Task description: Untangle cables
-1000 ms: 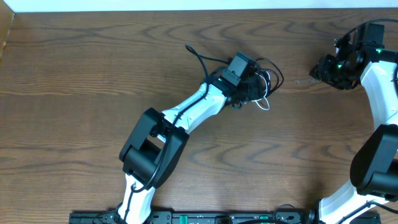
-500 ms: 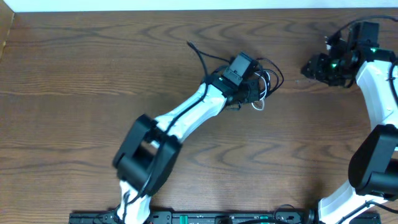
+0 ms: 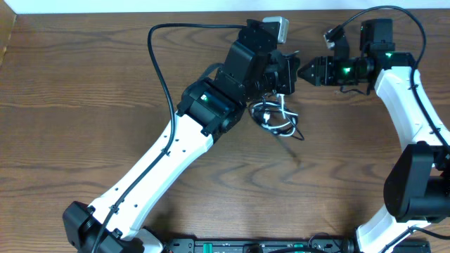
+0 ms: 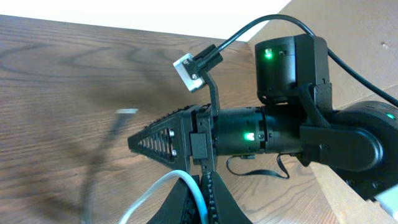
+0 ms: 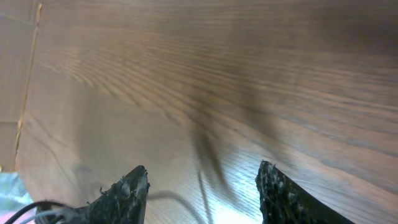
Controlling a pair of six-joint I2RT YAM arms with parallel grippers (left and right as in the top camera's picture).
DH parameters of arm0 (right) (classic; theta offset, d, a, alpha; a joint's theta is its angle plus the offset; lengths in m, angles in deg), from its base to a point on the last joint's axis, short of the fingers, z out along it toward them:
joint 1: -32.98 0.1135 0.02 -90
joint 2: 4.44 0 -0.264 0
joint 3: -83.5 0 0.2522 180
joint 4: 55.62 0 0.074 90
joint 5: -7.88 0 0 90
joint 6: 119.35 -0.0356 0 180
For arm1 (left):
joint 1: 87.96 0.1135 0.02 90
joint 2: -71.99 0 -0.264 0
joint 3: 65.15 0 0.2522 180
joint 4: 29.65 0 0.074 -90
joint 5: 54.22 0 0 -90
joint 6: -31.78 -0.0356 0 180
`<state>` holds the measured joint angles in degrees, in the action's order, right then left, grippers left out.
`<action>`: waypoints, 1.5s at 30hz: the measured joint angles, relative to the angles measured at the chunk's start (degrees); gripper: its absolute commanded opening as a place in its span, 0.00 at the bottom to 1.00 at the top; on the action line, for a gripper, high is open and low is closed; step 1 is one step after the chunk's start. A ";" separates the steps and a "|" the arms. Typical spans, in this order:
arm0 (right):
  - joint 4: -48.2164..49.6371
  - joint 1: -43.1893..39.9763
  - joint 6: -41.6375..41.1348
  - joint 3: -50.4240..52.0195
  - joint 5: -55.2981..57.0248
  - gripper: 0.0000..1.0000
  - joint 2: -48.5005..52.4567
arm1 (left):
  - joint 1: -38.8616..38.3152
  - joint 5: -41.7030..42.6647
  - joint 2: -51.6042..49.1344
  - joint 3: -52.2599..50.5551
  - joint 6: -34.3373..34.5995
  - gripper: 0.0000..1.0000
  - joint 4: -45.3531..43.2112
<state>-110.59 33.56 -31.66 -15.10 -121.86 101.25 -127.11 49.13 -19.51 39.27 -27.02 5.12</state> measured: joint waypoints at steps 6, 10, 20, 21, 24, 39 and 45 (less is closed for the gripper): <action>-0.11 0.46 2.47 0.00 -3.72 0.50 0.00 | 2.73 -0.07 0.00 -0.07 0.02 0.07 0.98; -0.90 0.42 7.69 0.00 -7.98 0.51 0.00 | 4.11 -0.22 0.00 -0.07 0.04 0.07 2.99; -1.33 2.05 16.76 0.00 -13.92 0.52 0.00 | 4.17 -0.22 0.00 -0.07 0.02 0.07 3.28; -1.31 2.54 16.98 0.00 -14.12 0.52 0.00 | 4.17 -0.22 0.00 -0.07 0.04 0.08 3.28; -1.25 4.31 17.55 0.00 -14.51 0.52 0.00 | 4.17 -0.20 0.00 -0.07 0.04 0.08 3.26; -0.48 5.70 17.00 0.00 -8.76 0.54 0.00 | 7.63 -0.39 0.00 -0.07 1.20 0.07 2.05; -2.47 4.76 18.49 0.00 -7.08 0.53 0.00 | 7.82 -3.78 0.00 -0.07 4.24 0.07 2.84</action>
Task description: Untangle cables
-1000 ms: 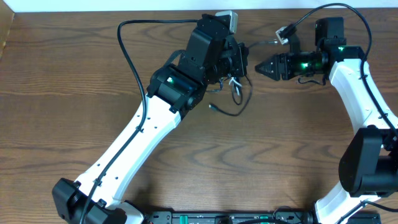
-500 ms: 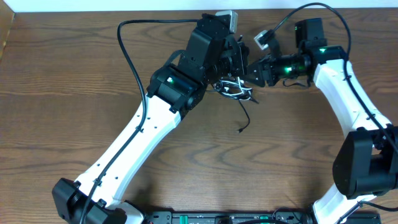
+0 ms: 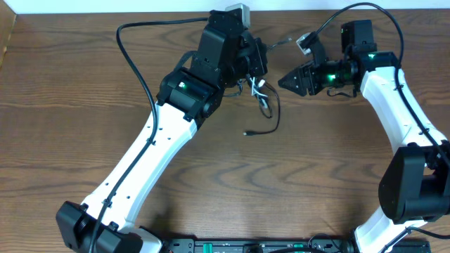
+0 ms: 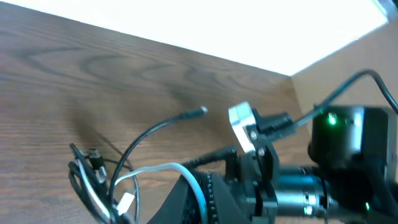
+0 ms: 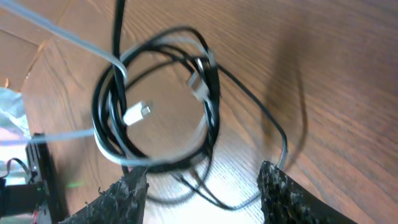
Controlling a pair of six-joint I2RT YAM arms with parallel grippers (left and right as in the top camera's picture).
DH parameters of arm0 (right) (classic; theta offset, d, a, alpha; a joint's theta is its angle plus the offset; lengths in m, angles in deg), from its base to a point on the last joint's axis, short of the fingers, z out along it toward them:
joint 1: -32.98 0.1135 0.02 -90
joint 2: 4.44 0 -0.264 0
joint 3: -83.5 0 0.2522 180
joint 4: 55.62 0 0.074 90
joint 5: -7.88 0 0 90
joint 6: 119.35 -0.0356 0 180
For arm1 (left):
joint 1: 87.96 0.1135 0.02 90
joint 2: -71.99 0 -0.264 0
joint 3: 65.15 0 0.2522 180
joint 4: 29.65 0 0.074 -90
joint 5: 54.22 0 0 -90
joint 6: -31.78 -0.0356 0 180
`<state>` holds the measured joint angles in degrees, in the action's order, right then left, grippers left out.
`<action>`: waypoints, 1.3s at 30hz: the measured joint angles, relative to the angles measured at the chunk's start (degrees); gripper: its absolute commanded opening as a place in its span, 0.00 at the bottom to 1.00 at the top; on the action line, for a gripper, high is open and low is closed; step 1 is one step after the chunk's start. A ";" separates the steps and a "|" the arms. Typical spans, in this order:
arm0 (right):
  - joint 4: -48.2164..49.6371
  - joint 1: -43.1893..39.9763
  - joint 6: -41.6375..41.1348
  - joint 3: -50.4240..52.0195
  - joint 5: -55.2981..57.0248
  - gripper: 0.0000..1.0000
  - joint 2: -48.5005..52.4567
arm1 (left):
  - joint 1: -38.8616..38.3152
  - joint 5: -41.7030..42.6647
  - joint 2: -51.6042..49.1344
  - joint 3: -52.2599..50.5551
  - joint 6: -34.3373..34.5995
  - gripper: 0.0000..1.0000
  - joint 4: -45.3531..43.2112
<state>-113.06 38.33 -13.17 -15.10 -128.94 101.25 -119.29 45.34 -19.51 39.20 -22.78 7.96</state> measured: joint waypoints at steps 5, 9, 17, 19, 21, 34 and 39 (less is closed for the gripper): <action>-2.69 0.96 4.52 0.00 0.37 0.52 0.00 | 0.07 -2.23 0.02 0.00 2.29 0.07 -0.07; -2.95 2.97 7.67 0.00 0.39 0.52 0.00 | 0.07 -2.93 0.02 0.00 3.21 0.08 -0.17; -3.34 4.48 9.99 0.00 0.90 0.51 0.00 | 0.07 -3.54 0.02 0.00 3.58 0.07 -0.17; -4.07 4.48 10.10 0.00 1.70 0.51 0.00 | 0.07 -3.56 0.02 0.00 3.58 0.07 -0.15; -4.81 4.48 10.21 0.00 2.23 0.51 0.00 | 0.07 -3.54 0.02 0.00 3.58 0.08 -0.15; -4.92 7.72 10.45 4.24 4.28 0.46 0.00 | 0.07 -3.61 0.02 0.00 3.78 0.08 -0.17; -3.58 7.80 10.51 5.53 4.72 0.47 0.00 | 0.07 -5.70 0.02 0.00 5.66 0.08 -0.09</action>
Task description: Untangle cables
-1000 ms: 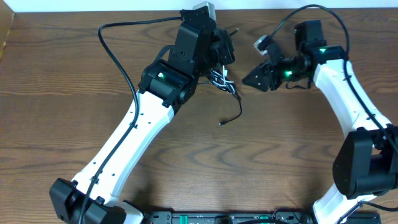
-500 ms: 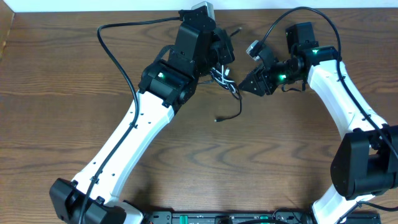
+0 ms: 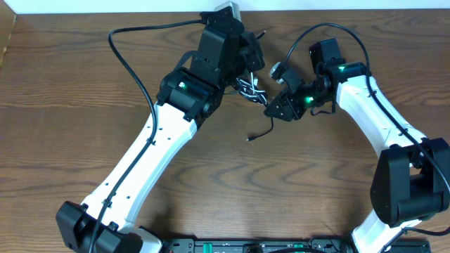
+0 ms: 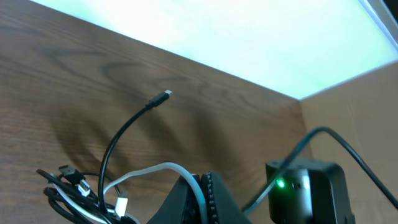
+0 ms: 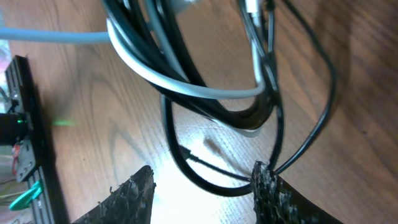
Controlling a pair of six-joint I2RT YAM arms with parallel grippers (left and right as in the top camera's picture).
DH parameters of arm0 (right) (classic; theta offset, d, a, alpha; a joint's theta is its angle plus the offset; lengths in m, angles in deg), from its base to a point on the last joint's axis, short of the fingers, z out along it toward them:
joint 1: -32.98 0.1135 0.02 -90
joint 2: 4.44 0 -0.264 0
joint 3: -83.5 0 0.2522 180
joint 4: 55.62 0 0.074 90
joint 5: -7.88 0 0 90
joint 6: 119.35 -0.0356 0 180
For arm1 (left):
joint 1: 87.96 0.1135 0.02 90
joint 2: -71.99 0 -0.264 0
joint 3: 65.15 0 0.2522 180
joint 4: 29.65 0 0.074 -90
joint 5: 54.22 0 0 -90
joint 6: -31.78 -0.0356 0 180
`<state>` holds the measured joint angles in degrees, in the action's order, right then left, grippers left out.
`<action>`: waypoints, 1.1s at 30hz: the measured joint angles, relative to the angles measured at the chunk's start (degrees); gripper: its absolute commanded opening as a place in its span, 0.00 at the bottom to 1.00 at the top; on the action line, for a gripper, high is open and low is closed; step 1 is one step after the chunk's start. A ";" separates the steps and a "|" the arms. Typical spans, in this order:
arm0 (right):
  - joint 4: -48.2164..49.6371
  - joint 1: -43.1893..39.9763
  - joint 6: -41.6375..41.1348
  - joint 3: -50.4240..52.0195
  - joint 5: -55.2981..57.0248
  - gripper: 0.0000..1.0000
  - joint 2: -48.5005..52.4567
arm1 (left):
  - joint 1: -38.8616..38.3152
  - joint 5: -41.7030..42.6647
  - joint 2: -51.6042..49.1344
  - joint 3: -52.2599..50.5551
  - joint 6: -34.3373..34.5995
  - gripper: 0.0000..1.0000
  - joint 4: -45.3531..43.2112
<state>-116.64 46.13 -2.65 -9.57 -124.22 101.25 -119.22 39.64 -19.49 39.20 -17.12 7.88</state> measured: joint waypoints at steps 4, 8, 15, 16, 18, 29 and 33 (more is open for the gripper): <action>3.89 0.00 0.02 0.17 0.26 0.47 0.00 | 0.00 -3.08 0.00 0.00 4.59 0.07 0.00; 9.46 0.09 0.00 1.57 0.68 0.47 0.00 | 0.00 -5.16 0.00 0.00 9.55 0.07 0.00; 13.44 1.25 -0.09 4.20 1.86 0.41 0.00 | 0.00 -7.50 0.00 0.00 15.74 0.07 0.00; 14.47 1.29 -0.33 4.44 2.03 0.40 0.00 | 0.00 -7.63 0.00 0.00 16.02 0.08 0.00; 16.74 1.36 -0.98 4.79 2.67 0.40 0.00 | 0.00 -7.74 0.00 0.00 16.63 0.07 0.02; 25.73 2.08 -5.84 9.03 4.70 0.35 0.00 | 0.00 -8.33 0.00 0.00 17.64 0.07 0.00; 28.06 2.10 -7.41 9.11 4.74 0.01 0.00 | 0.00 -8.39 0.00 0.00 17.64 0.07 0.00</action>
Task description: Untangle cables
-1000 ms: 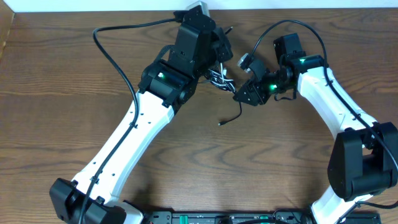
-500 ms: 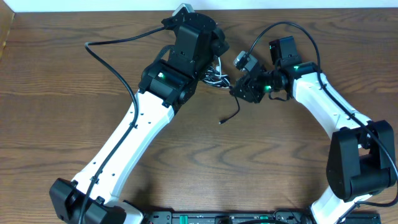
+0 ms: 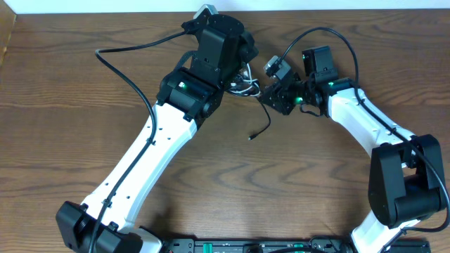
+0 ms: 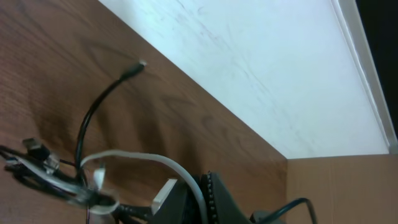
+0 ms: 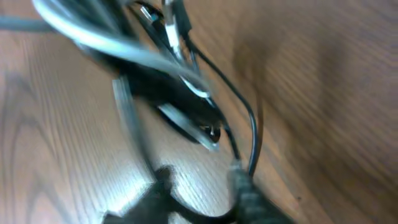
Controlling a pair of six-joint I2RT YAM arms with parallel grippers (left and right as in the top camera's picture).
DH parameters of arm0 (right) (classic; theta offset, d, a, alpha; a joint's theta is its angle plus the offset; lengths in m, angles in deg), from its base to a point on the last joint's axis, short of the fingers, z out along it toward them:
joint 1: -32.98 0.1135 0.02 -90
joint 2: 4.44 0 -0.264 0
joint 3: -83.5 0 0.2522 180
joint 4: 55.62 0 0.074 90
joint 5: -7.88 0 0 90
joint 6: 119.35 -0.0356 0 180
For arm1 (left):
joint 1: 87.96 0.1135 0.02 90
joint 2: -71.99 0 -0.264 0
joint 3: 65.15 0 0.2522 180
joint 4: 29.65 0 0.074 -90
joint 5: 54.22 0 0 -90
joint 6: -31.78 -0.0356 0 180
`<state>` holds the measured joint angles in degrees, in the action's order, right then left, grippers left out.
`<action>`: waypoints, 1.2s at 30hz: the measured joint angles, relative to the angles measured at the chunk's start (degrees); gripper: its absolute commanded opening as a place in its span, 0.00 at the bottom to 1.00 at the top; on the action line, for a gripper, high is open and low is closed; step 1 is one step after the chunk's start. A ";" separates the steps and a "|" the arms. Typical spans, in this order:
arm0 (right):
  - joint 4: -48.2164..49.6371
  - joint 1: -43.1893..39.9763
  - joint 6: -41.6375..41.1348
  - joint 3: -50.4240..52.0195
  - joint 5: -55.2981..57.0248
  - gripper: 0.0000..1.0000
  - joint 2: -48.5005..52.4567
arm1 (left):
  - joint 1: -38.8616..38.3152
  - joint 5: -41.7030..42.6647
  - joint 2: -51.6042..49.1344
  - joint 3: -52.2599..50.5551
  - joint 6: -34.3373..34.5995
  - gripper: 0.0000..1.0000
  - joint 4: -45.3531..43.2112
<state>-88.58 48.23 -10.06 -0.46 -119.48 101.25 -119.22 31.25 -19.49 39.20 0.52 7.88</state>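
The tangled bundle of black and white cables (image 3: 242,86) hangs at the back of the table below my left gripper (image 3: 246,67). That left gripper (image 4: 200,200) is shut on the white cable (image 4: 124,158), which arcs down to the bundle (image 4: 56,186). A black cable (image 4: 99,112) sticks up, plug tip free. My right gripper (image 3: 268,98) sits against the bundle's right side. In the blurred right wrist view its fingers (image 5: 247,193) stand apart around a loop of black cable (image 5: 245,118), the bundle (image 5: 168,81) just ahead. One black end (image 3: 252,137) trails onto the table.
The wooden table (image 3: 84,140) ends at a white wall just behind the bundle. The left arm's own black lead (image 3: 126,53) loops over the back left. A cardboard surface (image 4: 348,193) shows at the right of the left wrist view.
My right gripper has moved up and left, against the bundle's right side, and its fingers stand closer together. My left gripper has tilted back a little, still holding the white cable.
First my left gripper held the white cable with the bundle at mid-table, the right gripper open to its right. Then the bundle was at the back left and the right gripper nearer. Later the open right gripper was just under the bundle, and now it is among the cables.
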 measured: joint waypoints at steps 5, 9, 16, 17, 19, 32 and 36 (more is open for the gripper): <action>-0.35 -0.59 -5.70 0.00 -0.02 0.01 -0.11 | 0.00 -4.11 0.00 0.00 -0.11 0.08 2.34; -4.33 -2.75 -8.20 0.11 -0.81 0.01 -1.90 | 0.24 -12.02 0.02 0.00 -1.40 0.07 6.23; -9.53 -9.09 -9.27 0.20 -3.82 0.01 -12.35 | 2.95 -24.35 0.02 0.00 -3.52 0.08 15.72; -9.77 -10.49 -9.42 0.20 -5.03 0.01 -14.38 | 3.61 -25.53 0.02 0.00 -3.58 0.07 17.25; -9.94 -12.63 -9.49 0.17 -7.17 0.01 -16.81 | 4.70 -26.84 0.02 -0.02 -3.74 0.07 19.69; -9.99 -31.74 -22.25 0.20 -11.32 0.01 -19.50 | 8.55 -30.34 0.11 -0.02 -3.93 0.08 26.95; -10.80 -33.64 -26.23 0.20 -7.17 0.01 -19.50 | 8.57 -29.16 0.15 -0.02 -4.17 0.07 26.86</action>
<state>-99.38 14.59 -36.29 -0.26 -126.65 81.76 -110.66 2.09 -19.34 39.18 -3.66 34.74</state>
